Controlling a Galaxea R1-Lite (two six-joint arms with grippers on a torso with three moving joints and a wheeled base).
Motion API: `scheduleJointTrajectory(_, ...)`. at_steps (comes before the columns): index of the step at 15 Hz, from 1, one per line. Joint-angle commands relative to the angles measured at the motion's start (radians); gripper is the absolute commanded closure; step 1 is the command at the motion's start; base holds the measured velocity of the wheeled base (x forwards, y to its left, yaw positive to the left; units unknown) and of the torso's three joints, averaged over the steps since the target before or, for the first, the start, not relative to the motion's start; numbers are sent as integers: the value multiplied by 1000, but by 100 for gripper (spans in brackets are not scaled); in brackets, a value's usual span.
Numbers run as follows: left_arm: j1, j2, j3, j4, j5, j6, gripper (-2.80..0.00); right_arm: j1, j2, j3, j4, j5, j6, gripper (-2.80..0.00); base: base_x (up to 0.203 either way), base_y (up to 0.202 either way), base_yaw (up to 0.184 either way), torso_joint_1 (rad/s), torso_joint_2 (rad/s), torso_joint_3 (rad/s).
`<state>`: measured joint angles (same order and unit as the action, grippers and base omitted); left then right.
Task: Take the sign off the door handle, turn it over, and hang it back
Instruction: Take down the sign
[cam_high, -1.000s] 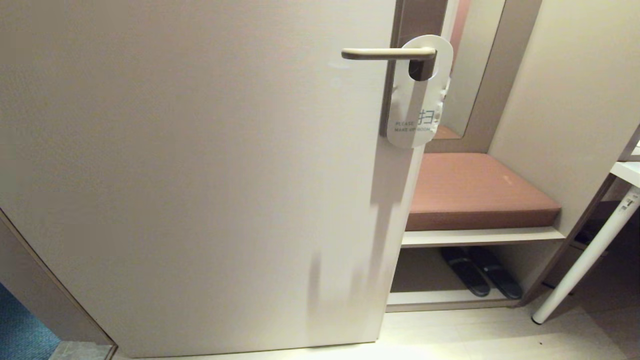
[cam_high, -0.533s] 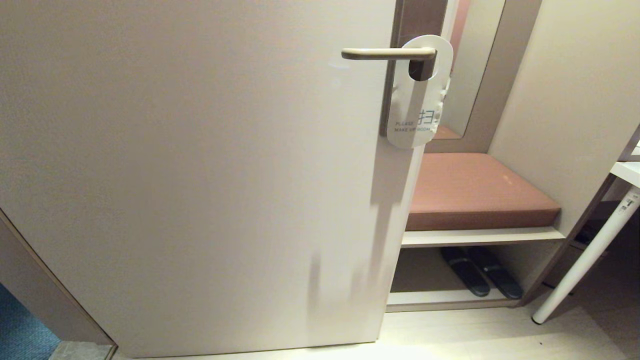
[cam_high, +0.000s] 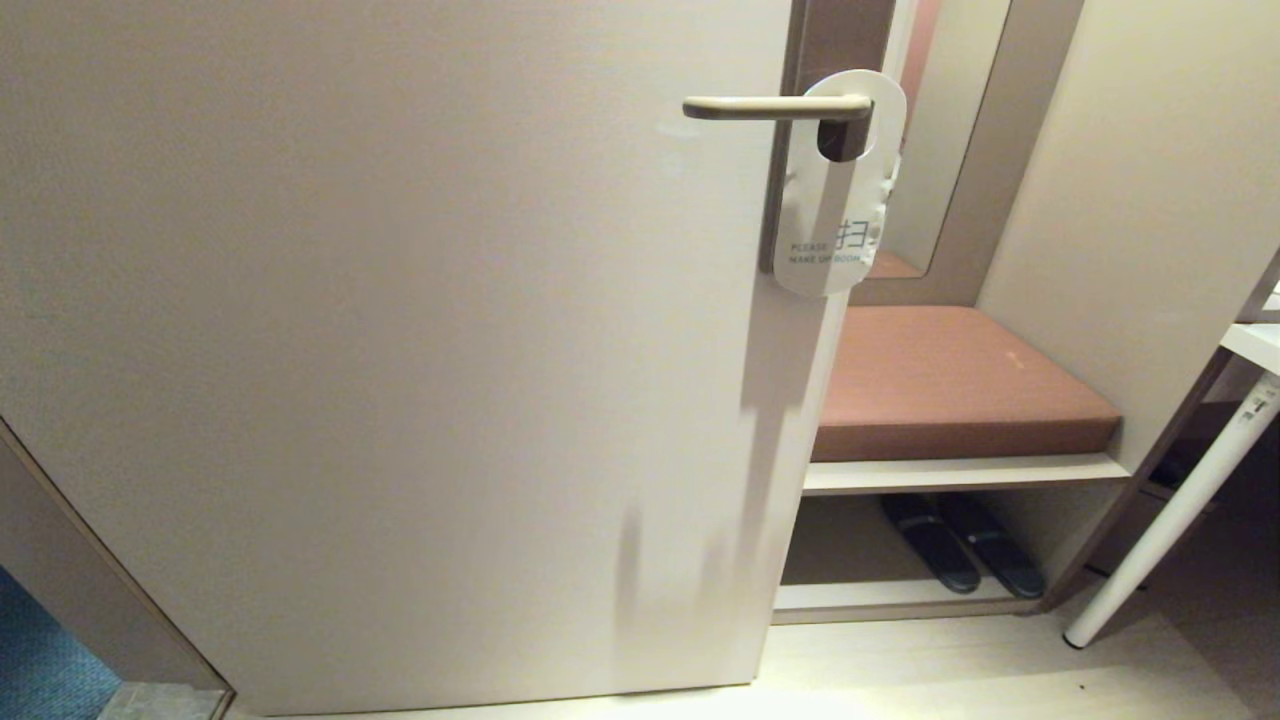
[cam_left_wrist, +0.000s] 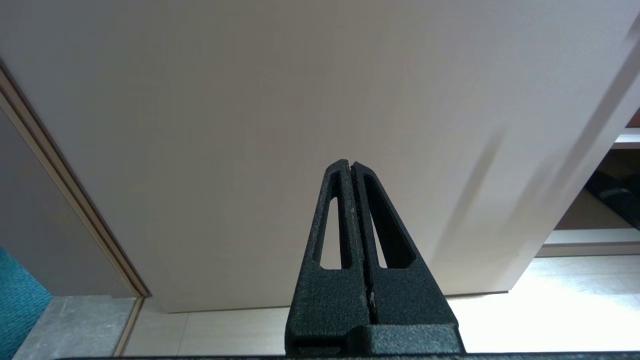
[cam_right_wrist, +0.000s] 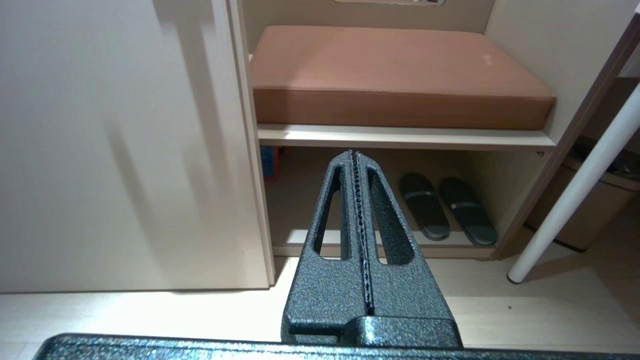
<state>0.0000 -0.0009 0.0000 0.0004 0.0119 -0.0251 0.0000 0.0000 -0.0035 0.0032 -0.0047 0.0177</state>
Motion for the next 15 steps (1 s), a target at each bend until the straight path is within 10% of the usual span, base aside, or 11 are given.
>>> scheduleJointTrajectory(1, 0, 1, 0, 0, 0, -1, 0, 0, 0, -7, 3, 0, -1, 0, 0, 0, 0, 0, 0, 0)
scheduleJointTrajectory(8, 0, 1, 0, 0, 0, -1, 0, 0, 27, -191, 201, -2, 5, 0, 0, 0, 0, 0, 0, 0)
scheduleJointTrajectory(15, 0, 1, 0, 0, 0, -1, 0, 4, 448, -334, 89, -27, 27, 0, 0, 0, 0, 0, 0, 0)
